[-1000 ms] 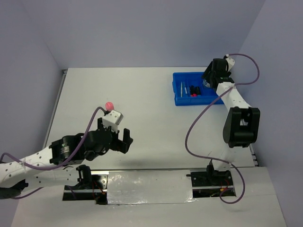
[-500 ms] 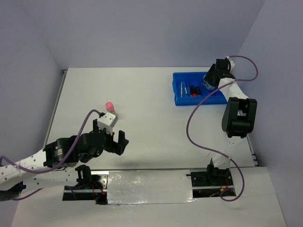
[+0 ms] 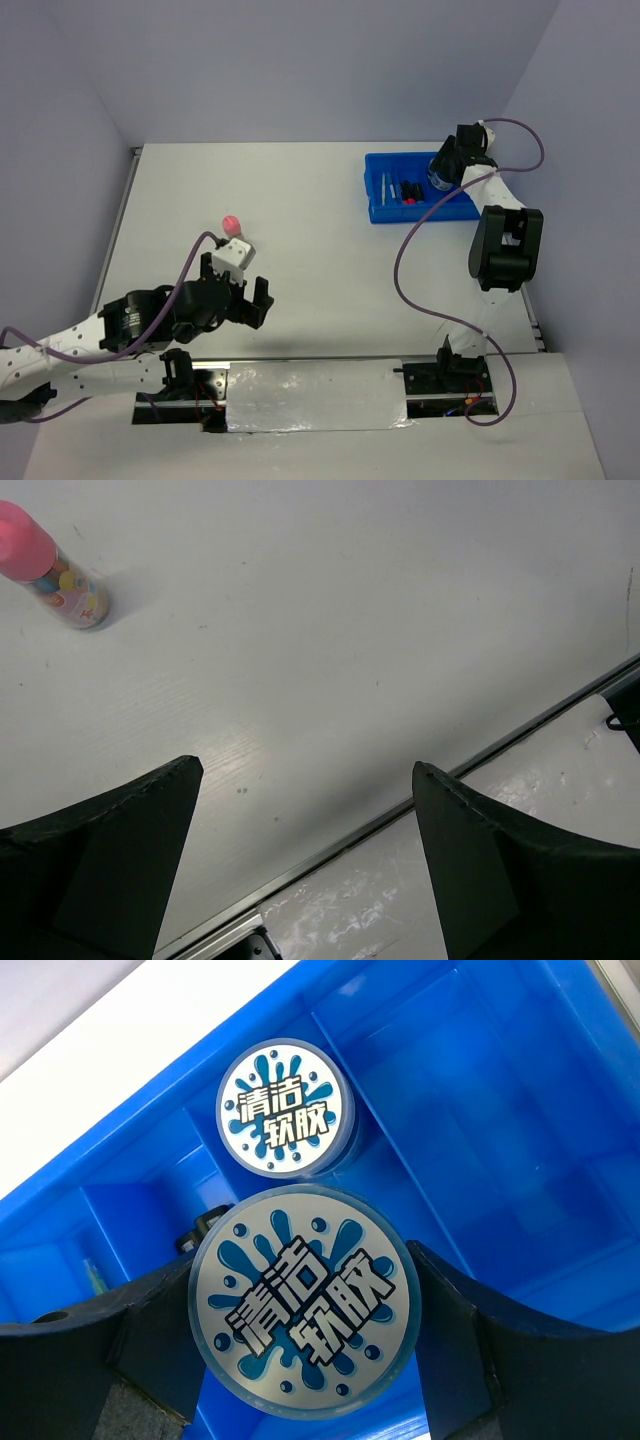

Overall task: Sort the stationery into containers
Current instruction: Place the stationery in the storage box, then pick up the stationery from the center of the board.

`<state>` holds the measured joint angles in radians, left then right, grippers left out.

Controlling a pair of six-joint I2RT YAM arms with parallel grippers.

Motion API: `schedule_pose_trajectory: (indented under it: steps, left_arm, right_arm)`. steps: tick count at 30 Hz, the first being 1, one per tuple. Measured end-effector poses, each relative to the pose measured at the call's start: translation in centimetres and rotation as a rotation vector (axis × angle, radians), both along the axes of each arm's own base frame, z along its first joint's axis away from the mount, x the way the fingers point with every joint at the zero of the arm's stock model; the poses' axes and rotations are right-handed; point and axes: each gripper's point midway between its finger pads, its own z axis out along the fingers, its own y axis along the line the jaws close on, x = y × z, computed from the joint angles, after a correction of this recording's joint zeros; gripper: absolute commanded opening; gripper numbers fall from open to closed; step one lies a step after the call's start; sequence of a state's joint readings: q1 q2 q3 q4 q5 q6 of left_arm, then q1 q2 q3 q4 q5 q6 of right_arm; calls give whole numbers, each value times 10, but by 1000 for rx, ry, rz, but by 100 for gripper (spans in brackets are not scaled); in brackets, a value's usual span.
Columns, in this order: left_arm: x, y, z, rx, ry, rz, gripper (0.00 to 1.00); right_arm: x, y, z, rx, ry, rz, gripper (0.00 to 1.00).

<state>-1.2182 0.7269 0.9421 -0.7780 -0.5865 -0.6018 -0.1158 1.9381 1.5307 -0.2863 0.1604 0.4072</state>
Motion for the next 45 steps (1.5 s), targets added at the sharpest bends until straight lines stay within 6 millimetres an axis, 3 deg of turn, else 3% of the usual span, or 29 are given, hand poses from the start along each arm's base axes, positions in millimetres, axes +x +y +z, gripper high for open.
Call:
schedule_pose_trajectory:
  steps: [4, 8, 12, 21, 26, 29, 33, 36, 39, 41, 42, 45]
  left_arm:
    - [-1, 1, 2, -12, -4, 0, 99]
    - [-1, 2, 3, -15, -6, 0, 99]
    - [-1, 2, 3, -15, -6, 0, 99]
    - [-1, 2, 3, -15, -6, 2, 99]
    - [9, 12, 1, -1, -19, 95, 99]
    - [23, 28, -3, 11, -13, 249, 99]
    - [56, 49, -16, 40, 17, 486, 99]
    - [83, 67, -28, 50, 47, 642, 99]
    - [99, 81, -35, 18, 52, 737, 99]
    - [108, 84, -37, 8, 36, 753, 99]
    - [114, 81, -38, -1, 20, 747, 99]
    - [130, 76, -48, 14, -2, 744, 99]
  right_arm:
    - [-1, 0, -1, 0, 4, -2, 53]
    - [-3, -1, -2, -2, 16, -4, 63]
    - [-6, -2, -5, -10, 35, -9, 99]
    - [2, 0, 7, -35, 14, -9, 100]
    - [6, 15, 14, -44, 6, 27, 100]
    - [6, 47, 30, -62, 1, 97, 100]
    - [-5, 132, 83, -76, -89, 287, 100]
    - [-34, 203, 131, -62, -194, 469, 100]
    - [-87, 264, 158, -34, -273, 654, 100]
    - [-124, 291, 157, -10, -305, 748, 100]
    - [-143, 300, 147, 3, -294, 790, 100]
    - [-185, 306, 108, 52, -248, 851, 100]
